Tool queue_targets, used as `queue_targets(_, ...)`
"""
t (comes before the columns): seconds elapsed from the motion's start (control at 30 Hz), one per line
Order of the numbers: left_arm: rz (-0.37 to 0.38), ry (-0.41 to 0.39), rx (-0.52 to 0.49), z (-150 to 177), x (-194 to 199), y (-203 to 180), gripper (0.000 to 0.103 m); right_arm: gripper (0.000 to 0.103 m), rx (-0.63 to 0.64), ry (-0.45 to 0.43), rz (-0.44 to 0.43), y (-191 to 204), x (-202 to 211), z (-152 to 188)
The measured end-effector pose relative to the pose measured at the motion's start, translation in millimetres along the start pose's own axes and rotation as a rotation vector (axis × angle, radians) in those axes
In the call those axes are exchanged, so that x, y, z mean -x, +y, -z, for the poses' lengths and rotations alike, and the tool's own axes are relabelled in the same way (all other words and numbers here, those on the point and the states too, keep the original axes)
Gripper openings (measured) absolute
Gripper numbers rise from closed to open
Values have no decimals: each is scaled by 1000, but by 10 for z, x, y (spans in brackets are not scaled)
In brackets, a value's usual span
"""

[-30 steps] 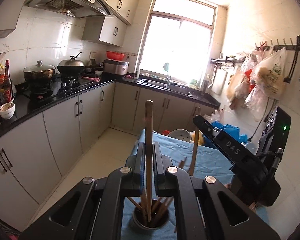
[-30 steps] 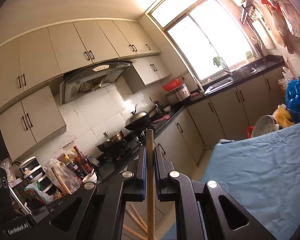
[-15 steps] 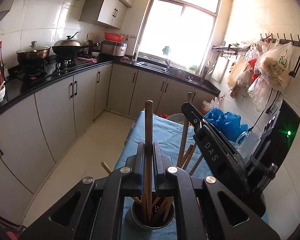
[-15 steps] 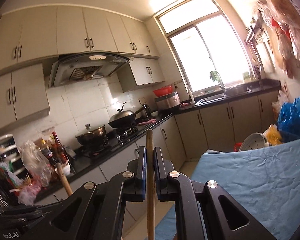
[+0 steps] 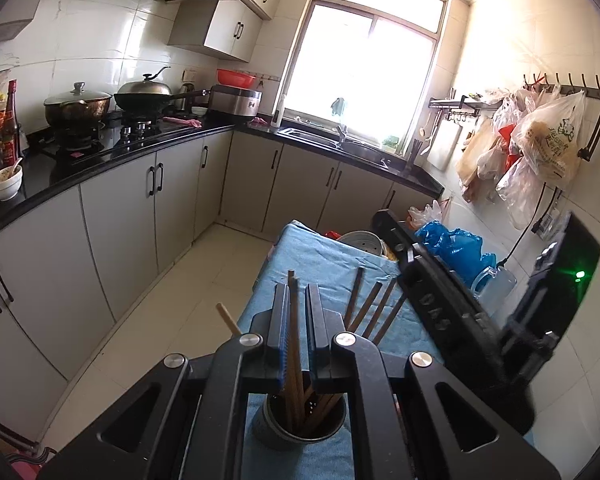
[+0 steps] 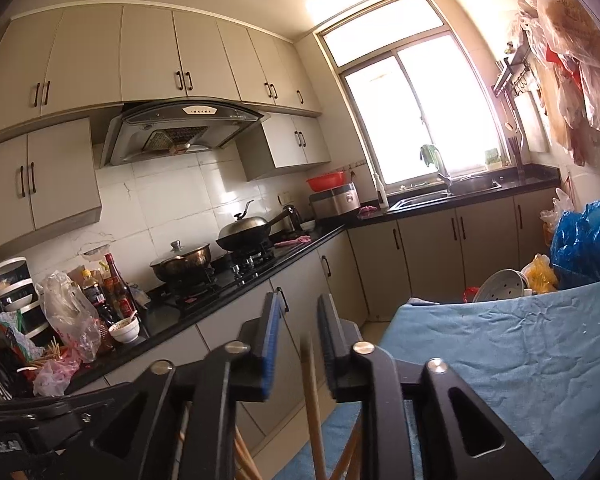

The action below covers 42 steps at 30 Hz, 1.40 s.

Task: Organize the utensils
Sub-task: 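Drop the left tool's chopstick into the black holder while the right tool drops its chopstick in, then open both tools and move them back over the last chopsticks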

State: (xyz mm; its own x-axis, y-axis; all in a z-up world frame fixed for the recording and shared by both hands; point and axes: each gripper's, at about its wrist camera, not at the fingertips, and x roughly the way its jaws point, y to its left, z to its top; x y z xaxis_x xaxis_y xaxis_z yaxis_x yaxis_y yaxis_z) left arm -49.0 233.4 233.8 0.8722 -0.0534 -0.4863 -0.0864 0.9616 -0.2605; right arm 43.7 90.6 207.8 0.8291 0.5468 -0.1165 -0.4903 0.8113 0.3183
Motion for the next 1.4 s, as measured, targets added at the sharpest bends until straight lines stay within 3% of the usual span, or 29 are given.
queue_targets(0.23,-31,-15,27,99,202,36,9,49,-10,-27,37,-115,398,-87)
queue_targets(0.33,-32,-23,41,179,291,20,19,55,-40,-33,67,-240,628,-36)
queue_targets(0.43,-3,-13,39,303,334,-84,20,60,-53,-4,124,-428,878,101)
queue_targets(0.6,68,55,-9,605,280,-404,22,60,-46,109,277,-922,1320,447)
queue_targets(0.67,93,98,-54,772,214,-603,28,60,-81,168,376,-1284,1558,594)
queue_targets(0.77,128,179,-130,1010,76,-898,29,60,-186,259,525,-1910,1907,752)
queue_targets(0.83,147,223,-165,1128,-7,-1059,29,52,-255,312,570,-2259,2060,825)
queue_targets(0.87,155,241,-182,1190,-40,-1142,29,43,-277,338,586,-2397,2096,856)
queue_targets(1.03,157,296,-231,1372,-118,-1394,29,32,-301,468,606,-2872,2006,1012)
queue_targets(1.27,117,318,-247,1468,-108,-1446,29,26,-239,594,623,-3071,1622,1168)
queue_targets(1.33,117,325,-243,1446,-141,-1438,29,21,-226,614,652,-3091,1565,1167)
queue_targets(1.4,119,335,-238,1445,-177,-1428,29,9,-235,628,634,-3057,1516,1170)
